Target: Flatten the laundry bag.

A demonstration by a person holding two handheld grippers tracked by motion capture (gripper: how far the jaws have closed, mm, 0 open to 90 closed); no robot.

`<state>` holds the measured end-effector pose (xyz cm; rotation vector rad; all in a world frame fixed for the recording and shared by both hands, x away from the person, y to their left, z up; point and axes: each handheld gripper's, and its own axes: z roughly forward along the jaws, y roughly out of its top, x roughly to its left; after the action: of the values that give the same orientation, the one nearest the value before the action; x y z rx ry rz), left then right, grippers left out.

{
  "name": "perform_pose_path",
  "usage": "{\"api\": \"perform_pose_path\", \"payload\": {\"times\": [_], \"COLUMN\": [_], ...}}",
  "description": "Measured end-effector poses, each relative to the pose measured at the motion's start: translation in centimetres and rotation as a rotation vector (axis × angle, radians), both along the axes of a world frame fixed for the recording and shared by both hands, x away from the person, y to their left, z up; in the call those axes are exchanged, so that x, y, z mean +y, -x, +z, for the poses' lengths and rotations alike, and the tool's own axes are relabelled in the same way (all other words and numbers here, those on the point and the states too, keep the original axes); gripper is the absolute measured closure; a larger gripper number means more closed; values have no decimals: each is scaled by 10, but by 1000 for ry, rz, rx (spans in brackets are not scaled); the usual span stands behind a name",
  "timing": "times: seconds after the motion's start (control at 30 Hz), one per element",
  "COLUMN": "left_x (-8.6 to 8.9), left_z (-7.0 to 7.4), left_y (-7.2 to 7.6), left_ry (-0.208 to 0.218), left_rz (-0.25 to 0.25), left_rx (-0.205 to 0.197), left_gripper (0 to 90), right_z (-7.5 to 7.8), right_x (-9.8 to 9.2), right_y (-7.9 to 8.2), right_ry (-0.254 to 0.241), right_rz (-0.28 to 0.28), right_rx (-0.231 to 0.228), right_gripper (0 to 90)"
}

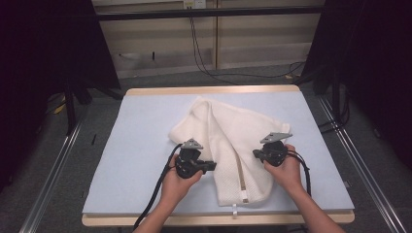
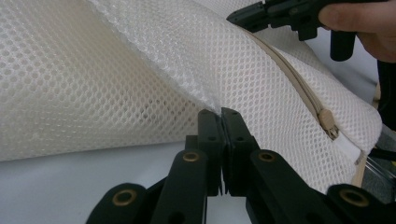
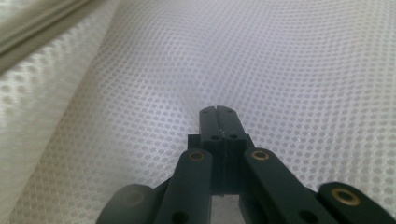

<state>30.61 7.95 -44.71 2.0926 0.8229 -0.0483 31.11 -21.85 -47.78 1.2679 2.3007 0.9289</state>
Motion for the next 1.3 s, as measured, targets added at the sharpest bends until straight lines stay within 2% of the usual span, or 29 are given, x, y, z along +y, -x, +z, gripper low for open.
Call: {"api": "perform_pose_path", "payload": {"times": [0.13,0.17,0.2,0.27,0.33,0.43,0.47,0.5,0.53,0.57,0.6,0.63,0.67,0.73,0.8,0.83,0.9,0.97,1.03,1.07,1.1,1.23,1.3], "left_x": [-1,-1,-1,-1,-1,-3,-3,-4,-4,-4,-4,-4,-3,-3,-3,-4,-5,-4,-3,-2,-1,0,-1], "left_z": [1,1,0,0,0,-1,-2,-2,-3,-3,-4,-4,-4,-5,-5,-6,-6,-6,-5,-5,-5,-6,-6], "left_y": [0,0,0,-1,-1,-1,0,0,1,2,3,4,4,5,5,5,5,6,7,7,7,8,8], "left_ry": [-7,-6,-4,5,-4,-12,-12,-16,-23,-20,-18,-20,-22,-18,-22,-18,-19,-21,-24,-22,-24,-17,-19], "left_rz": [-10,-9,-10,2,-9,-10,-10,-13,-17,-15,-17,-16,-22,-21,-21,-25,-27,-33,-38,-34,-37,-30,-32], "left_rx": [2,2,1,1,1,2,-3,-2,-1,-1,1,2,6,9,2,6,6,12,17,14,14,15,12], "left_gripper": [878,878,879,879,879,879,878,878,878,878,879,878,879,878,879,878,878,878,878,878,878,878,878], "right_z": [0,1,0,-1,-3,2,4,6,8,7,7,6,6,3,3,3,3,4,0,-1,-4,-6,-7], "right_x": [-12,-16,-19,-31,-41,-41,-39,-35,-33,-32,-32,-33,-34,-30,-18,-12,3,16,20,20,20,19,21], "right_y": [-7,-9,-10,-14,-13,-7,-6,-4,-2,-2,-1,0,1,4,7,8,9,11,11,12,12,11,10], "right_ry": [3,49,69,45,19,-44,-71,-70,-51,-52,-61,-49,-52,-92,-103,-111,-143,-93,-54,-49,-44,-34,-23], "right_rz": [-59,-82,-91,-127,-148,-123,-91,-77,-71,-73,-91,-94,-91,-52,35,53,130,168,172,172,174,164,165], "right_rx": [-29,-49,-61,-49,-51,-83,-68,-66,-75,-78,-60,-65,-47,-28,-19,-23,-12,-11,1,15,-4,-20,-32], "right_gripper": [900,900,900,900,900,900,900,900,862,731,703,685,661,593,544,520,487,502,500,500,503,475,513]}}
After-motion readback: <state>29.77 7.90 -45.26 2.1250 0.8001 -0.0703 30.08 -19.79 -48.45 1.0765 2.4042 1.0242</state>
